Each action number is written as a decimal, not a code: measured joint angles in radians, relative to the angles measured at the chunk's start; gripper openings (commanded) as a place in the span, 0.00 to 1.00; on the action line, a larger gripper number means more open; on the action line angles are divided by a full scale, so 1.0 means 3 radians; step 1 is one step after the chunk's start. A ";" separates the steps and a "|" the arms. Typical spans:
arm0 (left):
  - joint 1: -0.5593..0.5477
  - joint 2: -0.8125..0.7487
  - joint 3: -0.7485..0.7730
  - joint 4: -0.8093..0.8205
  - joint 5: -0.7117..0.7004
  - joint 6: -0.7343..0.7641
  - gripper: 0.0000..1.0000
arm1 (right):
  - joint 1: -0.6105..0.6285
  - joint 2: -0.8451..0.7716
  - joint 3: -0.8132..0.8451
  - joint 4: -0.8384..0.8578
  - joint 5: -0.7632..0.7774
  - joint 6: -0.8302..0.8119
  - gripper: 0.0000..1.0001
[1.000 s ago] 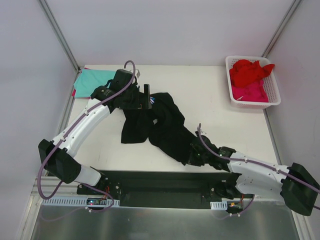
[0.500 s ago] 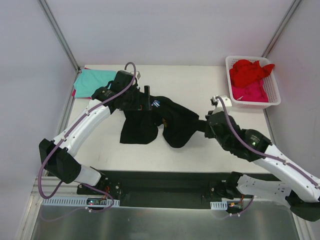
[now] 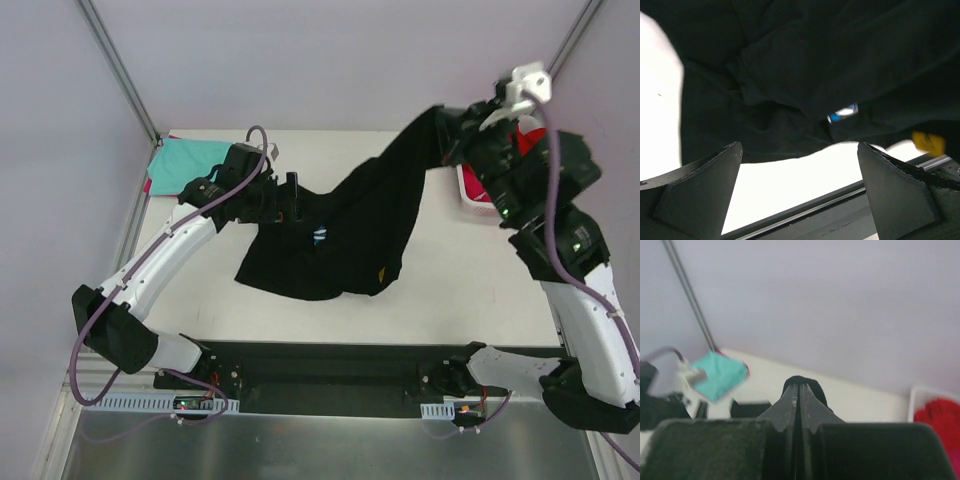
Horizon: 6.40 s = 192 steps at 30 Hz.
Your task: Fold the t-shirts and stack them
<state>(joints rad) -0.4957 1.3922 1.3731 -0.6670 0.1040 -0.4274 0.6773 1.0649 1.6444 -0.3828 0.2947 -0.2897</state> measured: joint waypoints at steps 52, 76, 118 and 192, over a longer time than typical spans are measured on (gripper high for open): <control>-0.0003 -0.0552 -0.1139 0.1230 0.0328 -0.0211 0.99 | -0.2010 0.2341 0.1860 0.3853 -0.3703 0.6263 0.00; -0.1395 -0.0627 -0.1893 0.3171 -0.0631 -0.0565 0.99 | -0.1974 0.1301 0.1405 0.1082 -0.3241 0.2998 0.00; -0.1211 -0.0161 -0.0944 0.1474 -0.2041 -0.0557 0.00 | -0.1896 0.0247 0.0448 0.0058 -0.2724 0.1909 0.00; 0.0074 0.2515 -0.1414 0.6048 0.3550 -0.3803 0.00 | -0.1837 0.0069 -0.0481 -0.1052 -0.1748 0.1128 0.00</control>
<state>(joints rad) -0.4736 2.1468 0.9489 1.1473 1.1690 -1.5684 0.1261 1.0855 1.5002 -0.6983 -0.2298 0.0486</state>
